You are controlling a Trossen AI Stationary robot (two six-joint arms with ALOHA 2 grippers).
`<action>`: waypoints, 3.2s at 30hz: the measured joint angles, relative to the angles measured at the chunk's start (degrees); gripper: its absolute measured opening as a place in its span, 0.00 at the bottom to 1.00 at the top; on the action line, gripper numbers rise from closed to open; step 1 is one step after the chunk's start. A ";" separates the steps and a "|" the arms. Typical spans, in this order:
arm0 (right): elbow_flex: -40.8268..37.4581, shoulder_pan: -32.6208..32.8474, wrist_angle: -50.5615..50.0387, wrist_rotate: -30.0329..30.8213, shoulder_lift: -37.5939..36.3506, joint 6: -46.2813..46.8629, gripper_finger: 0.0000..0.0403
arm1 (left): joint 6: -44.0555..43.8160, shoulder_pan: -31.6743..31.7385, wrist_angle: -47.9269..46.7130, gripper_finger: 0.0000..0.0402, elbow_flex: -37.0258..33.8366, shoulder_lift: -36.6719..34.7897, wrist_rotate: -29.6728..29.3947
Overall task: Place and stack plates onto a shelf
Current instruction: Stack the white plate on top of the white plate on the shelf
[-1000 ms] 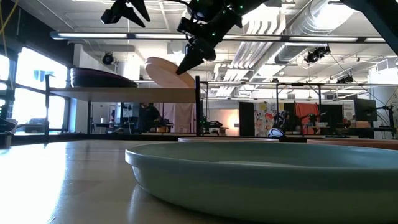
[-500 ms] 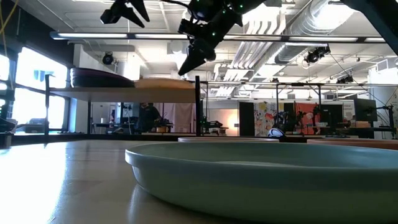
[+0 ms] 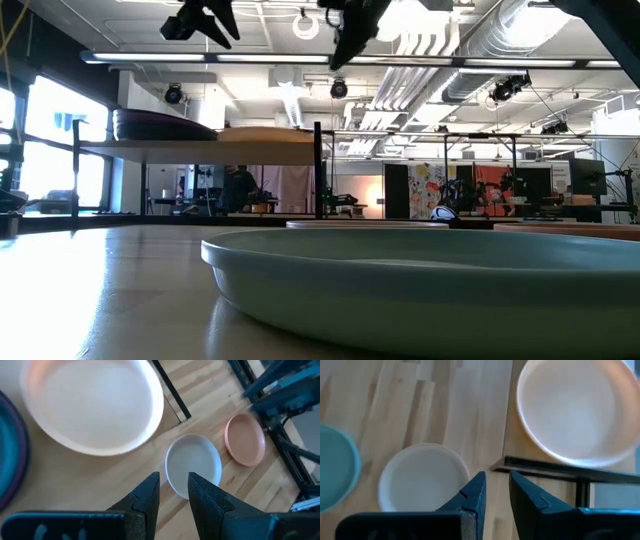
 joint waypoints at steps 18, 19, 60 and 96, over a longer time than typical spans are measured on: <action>-0.73 -6.37 -3.06 11.67 -13.55 -3.17 0.15 | -15.99 -13.79 0.24 0.22 0.00 18.92 -6.76; -0.73 -7.05 -3.07 11.70 -13.96 -3.17 0.15 | -16.29 -14.24 0.24 0.22 0.00 20.29 -6.74; -0.88 -12.17 -3.78 10.20 -14.86 -2.67 0.15 | -31.37 -21.27 13.33 0.22 0.00 44.90 -3.52; -0.91 -12.17 -4.50 10.12 -14.88 -2.69 0.15 | -29.31 -20.05 10.54 0.22 -0.02 46.39 -2.87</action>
